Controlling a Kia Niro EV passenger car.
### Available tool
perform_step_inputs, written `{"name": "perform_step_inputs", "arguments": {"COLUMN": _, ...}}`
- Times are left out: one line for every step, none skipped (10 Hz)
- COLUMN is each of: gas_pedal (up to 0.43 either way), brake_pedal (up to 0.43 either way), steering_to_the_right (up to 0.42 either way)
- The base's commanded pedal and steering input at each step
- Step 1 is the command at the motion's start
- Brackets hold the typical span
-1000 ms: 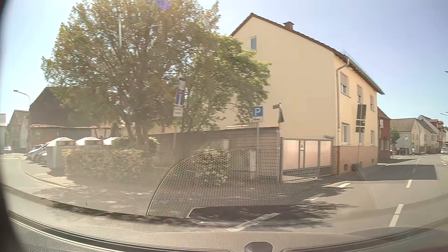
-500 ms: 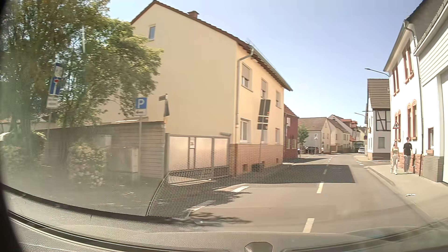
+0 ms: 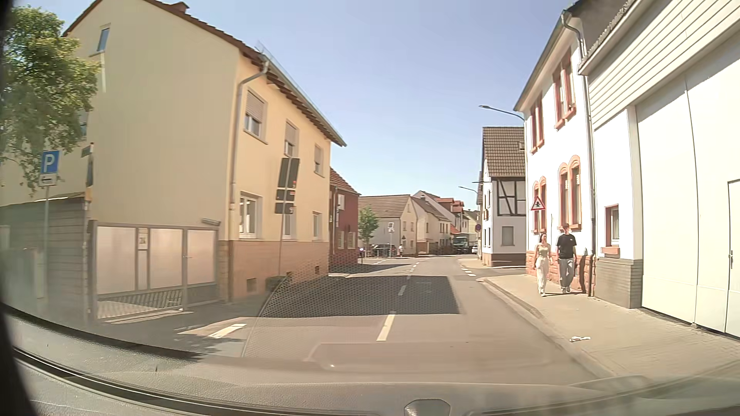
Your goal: Follow the waypoints while adhering to traffic rules and regulations
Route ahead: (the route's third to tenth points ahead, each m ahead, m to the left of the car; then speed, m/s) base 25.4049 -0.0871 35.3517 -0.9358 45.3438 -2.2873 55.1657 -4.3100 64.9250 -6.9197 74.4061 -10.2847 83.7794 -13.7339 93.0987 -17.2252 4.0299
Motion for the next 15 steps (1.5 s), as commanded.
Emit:
{"name": "perform_step_inputs", "arguments": {"gas_pedal": 0.240, "brake_pedal": 0.030, "steering_to_the_right": 0.297}}
{"name": "perform_step_inputs", "arguments": {"gas_pedal": 0.240, "brake_pedal": 0.030, "steering_to_the_right": 0.217}}
{"name": "perform_step_inputs", "arguments": {"gas_pedal": 0.240, "brake_pedal": 0.030, "steering_to_the_right": 0.164}}
{"name": "perform_step_inputs", "arguments": {"gas_pedal": 0.240, "brake_pedal": 0.030, "steering_to_the_right": 0.109}}
{"name": "perform_step_inputs", "arguments": {"gas_pedal": 0.248, "brake_pedal": 0.030, "steering_to_the_right": 0.065}}
{"name": "perform_step_inputs", "arguments": {"gas_pedal": 0.248, "brake_pedal": 0.030, "steering_to_the_right": 0.038}}
{"name": "perform_step_inputs", "arguments": {"gas_pedal": 0.260, "brake_pedal": 0.030, "steering_to_the_right": 0.019}}
{"name": "perform_step_inputs", "arguments": {"gas_pedal": 0.260, "brake_pedal": 0.030, "steering_to_the_right": -0.005}}
{"name": "perform_step_inputs", "arguments": {"gas_pedal": 0.260, "brake_pedal": 0.030, "steering_to_the_right": -0.019}}
{"name": "perform_step_inputs", "arguments": {"gas_pedal": 0.260, "brake_pedal": 0.030, "steering_to_the_right": -0.020}}
{"name": "perform_step_inputs", "arguments": {"gas_pedal": 0.260, "brake_pedal": 0.030, "steering_to_the_right": -0.019}}
{"name": "perform_step_inputs", "arguments": {"gas_pedal": 0.260, "brake_pedal": 0.030, "steering_to_the_right": -0.019}}
{"name": "perform_step_inputs", "arguments": {"gas_pedal": 0.260, "brake_pedal": 0.030, "steering_to_the_right": -0.018}}
{"name": "perform_step_inputs", "arguments": {"gas_pedal": 0.260, "brake_pedal": 0.030, "steering_to_the_right": -0.019}}
{"name": "perform_step_inputs", "arguments": {"gas_pedal": 0.260, "brake_pedal": 0.030, "steering_to_the_right": -0.018}}
